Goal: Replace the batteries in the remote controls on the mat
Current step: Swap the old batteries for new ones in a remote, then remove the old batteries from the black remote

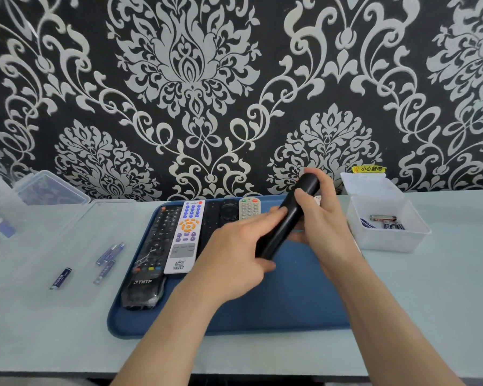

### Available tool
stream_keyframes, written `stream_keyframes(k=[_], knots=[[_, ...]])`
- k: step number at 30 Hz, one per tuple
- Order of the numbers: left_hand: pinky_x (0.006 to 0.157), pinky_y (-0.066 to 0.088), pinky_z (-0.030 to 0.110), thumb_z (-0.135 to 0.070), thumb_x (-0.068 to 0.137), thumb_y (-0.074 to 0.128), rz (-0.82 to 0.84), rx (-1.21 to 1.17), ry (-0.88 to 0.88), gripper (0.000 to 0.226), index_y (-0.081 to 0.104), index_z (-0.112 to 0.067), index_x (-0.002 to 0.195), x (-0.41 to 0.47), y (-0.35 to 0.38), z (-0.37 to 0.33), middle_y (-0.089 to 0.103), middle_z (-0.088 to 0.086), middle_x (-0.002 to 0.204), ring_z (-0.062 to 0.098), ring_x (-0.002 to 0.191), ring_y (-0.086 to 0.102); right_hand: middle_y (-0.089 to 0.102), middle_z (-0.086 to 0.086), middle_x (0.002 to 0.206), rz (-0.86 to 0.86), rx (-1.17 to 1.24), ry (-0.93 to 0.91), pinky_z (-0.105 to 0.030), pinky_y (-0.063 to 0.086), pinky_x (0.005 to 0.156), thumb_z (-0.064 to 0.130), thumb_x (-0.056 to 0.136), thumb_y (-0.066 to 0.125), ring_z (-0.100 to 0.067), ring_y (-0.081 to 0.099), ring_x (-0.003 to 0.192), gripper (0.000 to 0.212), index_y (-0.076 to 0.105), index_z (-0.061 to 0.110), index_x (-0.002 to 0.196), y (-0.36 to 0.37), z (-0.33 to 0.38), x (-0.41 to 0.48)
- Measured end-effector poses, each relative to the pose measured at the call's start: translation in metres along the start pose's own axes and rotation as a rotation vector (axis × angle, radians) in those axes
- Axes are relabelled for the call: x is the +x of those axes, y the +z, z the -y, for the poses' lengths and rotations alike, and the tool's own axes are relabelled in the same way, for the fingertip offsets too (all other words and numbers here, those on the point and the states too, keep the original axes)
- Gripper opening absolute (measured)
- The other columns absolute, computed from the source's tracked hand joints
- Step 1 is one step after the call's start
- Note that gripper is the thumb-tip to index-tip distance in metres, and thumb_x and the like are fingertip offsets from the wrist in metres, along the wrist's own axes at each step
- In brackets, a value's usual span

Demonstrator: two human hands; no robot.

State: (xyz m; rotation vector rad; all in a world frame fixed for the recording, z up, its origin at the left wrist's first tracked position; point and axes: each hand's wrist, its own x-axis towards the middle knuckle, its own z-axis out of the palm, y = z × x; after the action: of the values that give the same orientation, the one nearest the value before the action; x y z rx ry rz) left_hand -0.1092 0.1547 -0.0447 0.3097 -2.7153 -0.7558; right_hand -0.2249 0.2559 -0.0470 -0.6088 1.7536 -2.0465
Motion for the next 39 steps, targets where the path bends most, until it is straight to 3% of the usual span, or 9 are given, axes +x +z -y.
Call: stream_keyframes(k=[4,11,13,16,20,25,29,32,39], knots=[[0.078,0.049,0.034,-0.024,0.089,0.059,-0.073,0.008,-0.033,0.055,0.035,-0.048,0.133,0.002,-0.002,-0.005,0.067,-0.011,0.103,0.016,0.084,0.060,0.060,-0.006,0.088,0.073,0.021,0.040,-0.030,0.060,0.061,0.007,0.098,0.049,-0.018,0.070,0.075,0.052,0.039,0.038,0.138,0.003,0.005,-0.001],[0.072,0.046,0.040,-0.018,0.097,0.035,-0.115,-0.016,-0.025,0.038,0.037,-0.031,0.134,-0.007,-0.009,0.007,0.060,-0.007,0.088,0.014,0.078,0.056,0.070,-0.020,0.086,0.221,0.007,0.008,-0.036,0.061,0.070,0.009,0.094,0.062,-0.023,0.067,0.080,0.065,0.034,0.044,0.141,0.022,0.005,-0.003],[0.067,0.050,0.040,-0.018,0.100,0.032,-0.189,-0.190,-0.113,0.039,0.043,-0.032,0.135,-0.007,-0.010,0.009,0.058,-0.009,0.074,0.009,0.066,0.057,0.070,0.000,0.086,0.170,-0.025,-0.015,-0.040,0.061,0.073,0.020,0.089,0.071,-0.020,0.068,0.086,0.063,0.039,0.045,0.138,0.031,-0.002,-0.001],[0.074,0.056,0.043,-0.017,0.101,0.029,-0.261,-0.371,-0.251,0.038,0.050,-0.037,0.125,-0.005,-0.007,0.009,0.068,-0.005,0.089,0.012,0.074,0.066,0.070,0.011,0.098,0.186,-0.141,-0.046,-0.050,0.057,0.088,0.028,0.086,0.072,-0.017,0.068,0.100,0.074,0.032,0.049,0.144,0.040,-0.010,0.001],[0.090,0.046,0.037,-0.026,0.099,0.038,-0.082,-0.275,-0.294,0.035,0.040,-0.041,0.130,0.000,0.001,0.007,0.064,-0.007,0.114,0.016,0.102,0.059,0.065,0.016,0.105,0.072,-0.391,-0.135,-0.025,0.053,0.087,0.019,0.085,0.074,-0.005,0.063,0.094,0.091,0.018,0.040,0.153,0.031,-0.013,0.003],[0.083,0.044,0.034,-0.028,0.094,0.052,0.037,-0.192,-0.277,0.055,0.027,-0.032,0.142,0.014,0.022,-0.009,0.060,0.002,0.115,0.024,0.106,0.056,0.069,-0.003,0.113,-0.123,-0.770,-0.141,-0.032,0.047,0.084,0.021,0.092,0.064,-0.021,0.062,0.100,0.050,0.049,0.022,0.140,0.005,-0.007,0.007],[0.087,0.047,0.042,-0.027,0.096,0.049,0.034,-0.160,-0.319,0.042,0.035,-0.019,0.135,0.028,0.044,-0.022,0.064,0.005,0.111,0.027,0.104,0.058,0.068,-0.011,0.116,-0.150,-1.029,-0.216,-0.036,0.044,0.084,0.008,0.095,0.048,-0.031,0.058,0.110,0.038,0.060,0.014,0.130,-0.009,-0.005,0.006],[0.080,0.048,0.040,-0.027,0.097,0.044,0.028,-0.112,-0.345,0.026,0.051,-0.015,0.119,0.039,0.056,-0.027,0.065,0.005,0.110,0.028,0.100,0.059,0.068,-0.014,0.107,-0.054,-1.158,-0.145,-0.037,0.041,0.076,0.009,0.093,0.046,-0.035,0.057,0.104,0.029,0.063,0.012,0.117,-0.021,-0.007,0.006],[0.076,0.050,0.042,-0.019,0.096,0.038,0.111,-0.078,-0.290,0.022,0.056,-0.013,0.107,0.049,0.068,-0.030,0.059,0.009,0.104,0.029,0.091,0.061,0.063,-0.003,0.118,0.174,-1.208,-0.097,-0.044,0.043,0.094,0.013,0.094,0.045,-0.029,0.050,0.117,0.028,0.062,0.015,0.117,-0.040,-0.014,0.001]])
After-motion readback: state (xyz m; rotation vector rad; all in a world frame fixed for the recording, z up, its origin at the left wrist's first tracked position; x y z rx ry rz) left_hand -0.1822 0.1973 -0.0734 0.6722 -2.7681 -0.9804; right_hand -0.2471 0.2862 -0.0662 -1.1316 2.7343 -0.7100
